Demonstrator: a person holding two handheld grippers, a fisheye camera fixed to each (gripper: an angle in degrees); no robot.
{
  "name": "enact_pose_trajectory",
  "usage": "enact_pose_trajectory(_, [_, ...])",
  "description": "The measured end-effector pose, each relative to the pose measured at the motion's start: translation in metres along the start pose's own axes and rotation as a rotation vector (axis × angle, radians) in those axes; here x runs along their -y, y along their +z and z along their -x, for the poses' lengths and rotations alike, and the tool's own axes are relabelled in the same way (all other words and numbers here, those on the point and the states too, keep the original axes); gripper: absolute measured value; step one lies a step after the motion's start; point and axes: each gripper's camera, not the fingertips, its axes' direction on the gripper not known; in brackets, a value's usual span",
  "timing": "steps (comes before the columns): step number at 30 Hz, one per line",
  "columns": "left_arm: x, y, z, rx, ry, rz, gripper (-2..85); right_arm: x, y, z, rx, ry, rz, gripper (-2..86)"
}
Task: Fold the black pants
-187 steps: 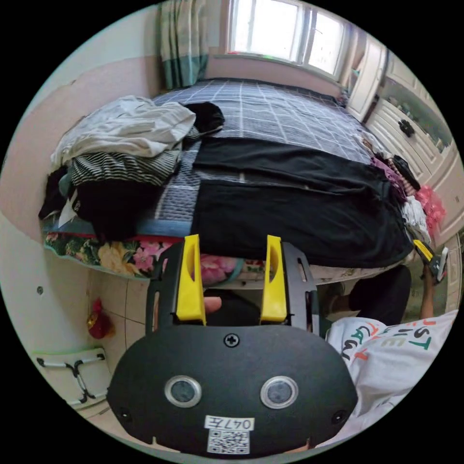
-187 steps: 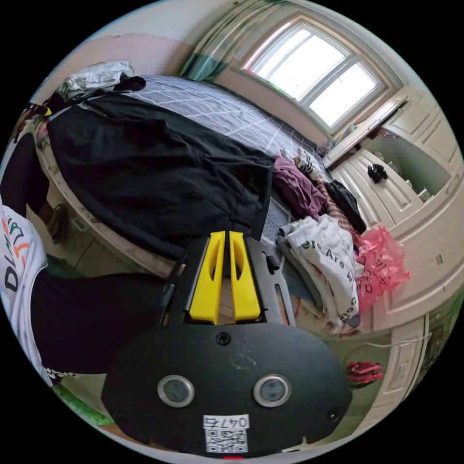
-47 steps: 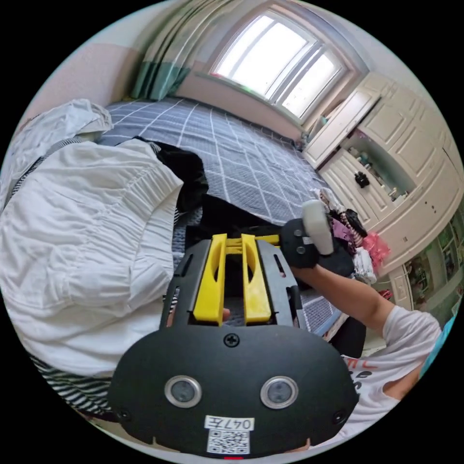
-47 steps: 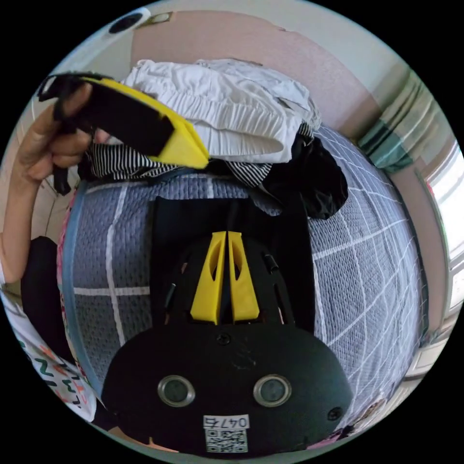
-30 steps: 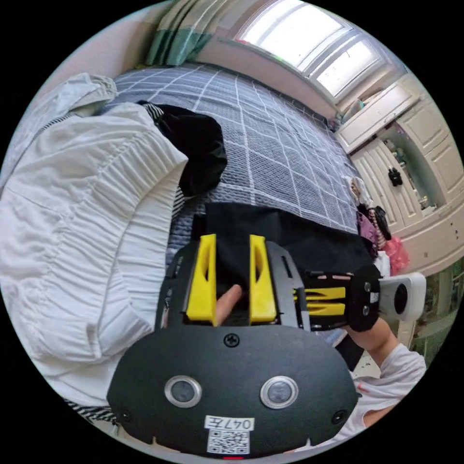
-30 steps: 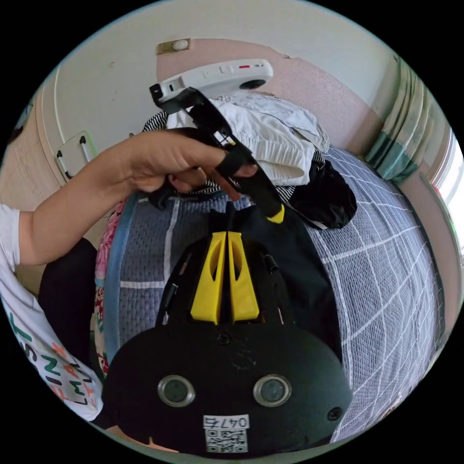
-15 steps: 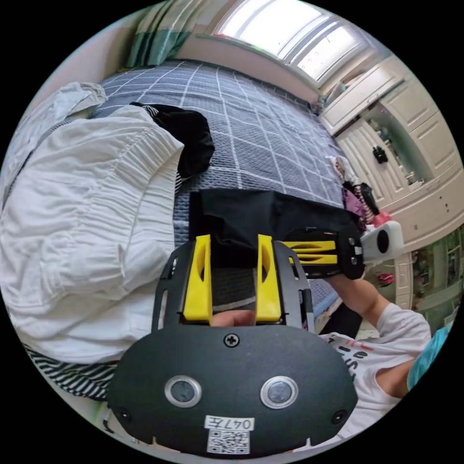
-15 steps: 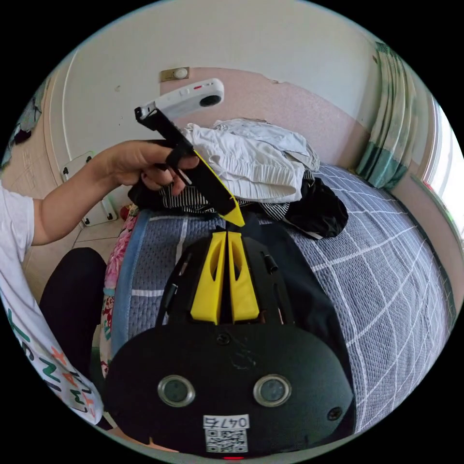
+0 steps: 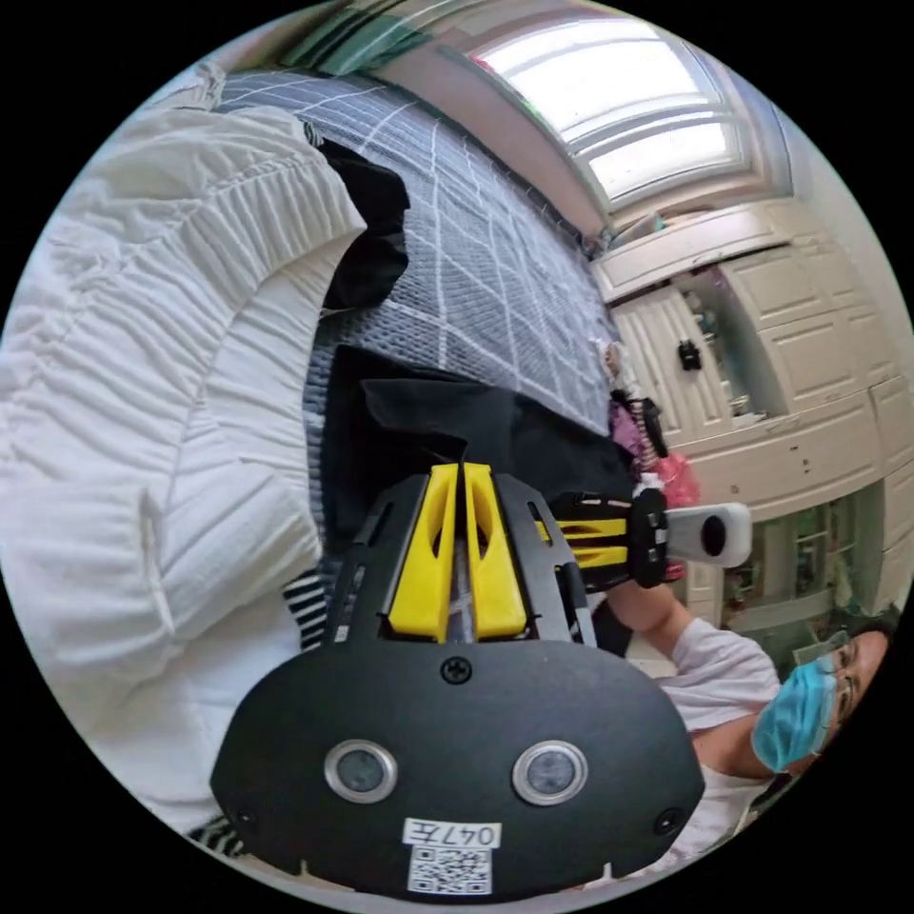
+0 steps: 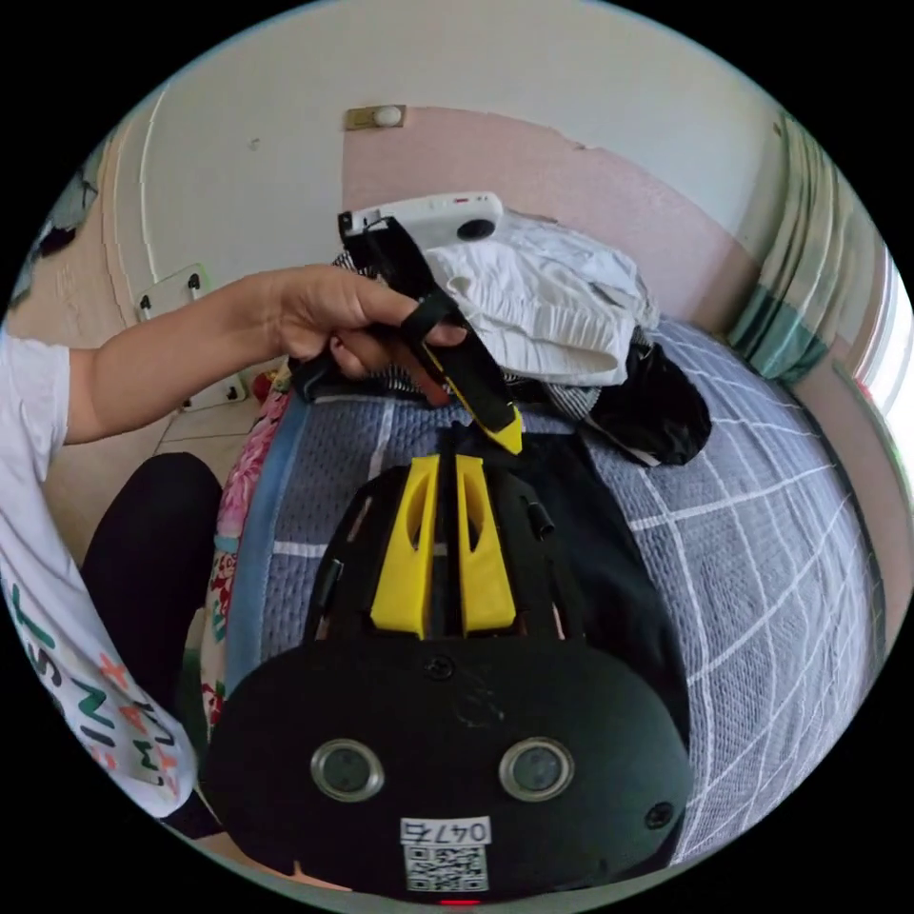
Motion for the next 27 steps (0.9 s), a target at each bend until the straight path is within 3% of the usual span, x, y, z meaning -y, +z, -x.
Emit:
enact_pose_trajectory(2, [-0.006, 0.005, -0.002, 0.120, 0.000, -0.003, -0.5, 0.001, -0.006, -0.008, 0.065, 0.004, -0.010, 0.7])
enact_pose_trajectory(5, [-0.015, 0.015, -0.010, 0.196, 0.016, -0.015, -0.5, 0.004, -0.032, -0.036, -0.007, 0.026, -0.063, 0.8])
enact_pose_trajectory(12, [-0.029, 0.036, -0.037, 0.309, 0.061, -0.031, -0.5, 0.042, 0.038, -0.080, 0.070, -0.170, 0.247, 2.7])
enact_pose_trajectory(17, [-0.038, 0.045, -0.050, 0.357, 0.095, -0.029, -0.4, 0.036, 0.058, -0.075, 0.000, -0.236, 0.324, 1.3])
enact_pose_trajectory(24, [-0.041, 0.050, -0.073, 0.555, 0.126, -0.056, 0.3, 0.026, 0.014, -0.082, -0.092, -0.168, 0.188, 0.0])
enact_pose_trajectory(27, [-0.044, 0.055, -0.077, 0.625, 0.106, -0.036, 1.0, 0.014, 0.023, -0.087, -0.087, -0.132, 0.236, 1.0])
